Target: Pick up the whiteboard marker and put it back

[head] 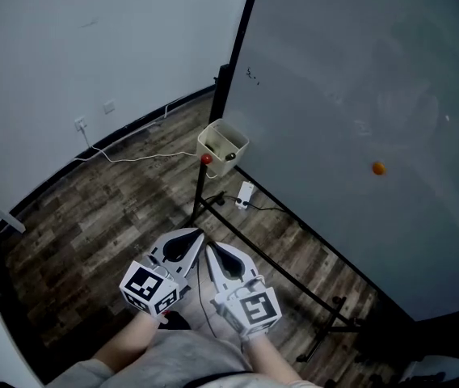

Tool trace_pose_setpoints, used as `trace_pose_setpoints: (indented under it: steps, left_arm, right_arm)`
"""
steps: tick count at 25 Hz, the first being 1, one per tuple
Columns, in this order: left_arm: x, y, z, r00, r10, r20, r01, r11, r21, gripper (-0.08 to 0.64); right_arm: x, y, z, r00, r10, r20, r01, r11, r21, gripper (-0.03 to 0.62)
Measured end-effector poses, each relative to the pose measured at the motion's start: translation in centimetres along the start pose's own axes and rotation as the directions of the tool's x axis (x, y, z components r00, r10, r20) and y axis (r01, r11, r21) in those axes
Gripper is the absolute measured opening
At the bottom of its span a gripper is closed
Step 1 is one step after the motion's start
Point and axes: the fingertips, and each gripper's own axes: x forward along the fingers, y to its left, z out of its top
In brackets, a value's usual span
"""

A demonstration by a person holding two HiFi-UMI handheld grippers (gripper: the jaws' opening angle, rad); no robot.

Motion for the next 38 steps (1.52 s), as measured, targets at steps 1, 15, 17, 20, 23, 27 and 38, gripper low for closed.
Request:
trace_pose_setpoints:
  steps: [1, 15, 17, 20, 23, 27, 38]
  left_arm:
    - [0.3, 0.8, -0.1, 1.000, -0.007, -0.004, 0.007, 1.000, -0.005, 0.011]
    - [2.6, 9.5, -0.4, 0.997, -0.072, -0.028, 0.070, 0.996, -0.057, 0.011]
    - [2.7, 10.4, -0.7, 0.997, -0.067, -0.028, 0.065, 0.995, -0.070, 0.011]
    - [3.2, 11.1, -0.9, 0.998, -0.062, -0.023, 0.060, 0.994, -0.089, 0.011]
    - [3.7, 11.1, -1.4, 0.997, -0.072, -0.020, 0.069, 0.992, -0.102, 0.011]
    - [4.7, 11.2, -1.6, 0.996, -0.078, -0.031, 0.074, 0.992, -0.106, 0.011]
    - [10.0, 14.2, -0.6, 0.997, -0.066, -0.030, 0.064, 0.996, -0.066, 0.011]
  right_arm:
    - [0.8, -0.3, -0.2, 1.000, -0.008, -0.005, 0.008, 1.000, 0.003, 0.020]
    - [9.5, -2.5, -1.9, 0.995, -0.090, -0.042, 0.091, 0.996, 0.022, 0.020]
    - [10.0, -2.7, -2.2, 0.994, -0.097, -0.054, 0.098, 0.995, 0.021, 0.020]
    - [10.4, -3.2, -2.5, 0.993, -0.096, -0.072, 0.097, 0.995, 0.015, 0.020]
    - [10.4, -3.9, -3.0, 0.989, -0.108, -0.097, 0.110, 0.994, 0.011, 0.020]
    - [10.7, -5.5, -3.4, 0.985, -0.127, -0.117, 0.129, 0.992, 0.013, 0.020]
    - [14.1, -11.0, -1.8, 0.986, -0.149, -0.072, 0.147, 0.989, -0.034, 0.020]
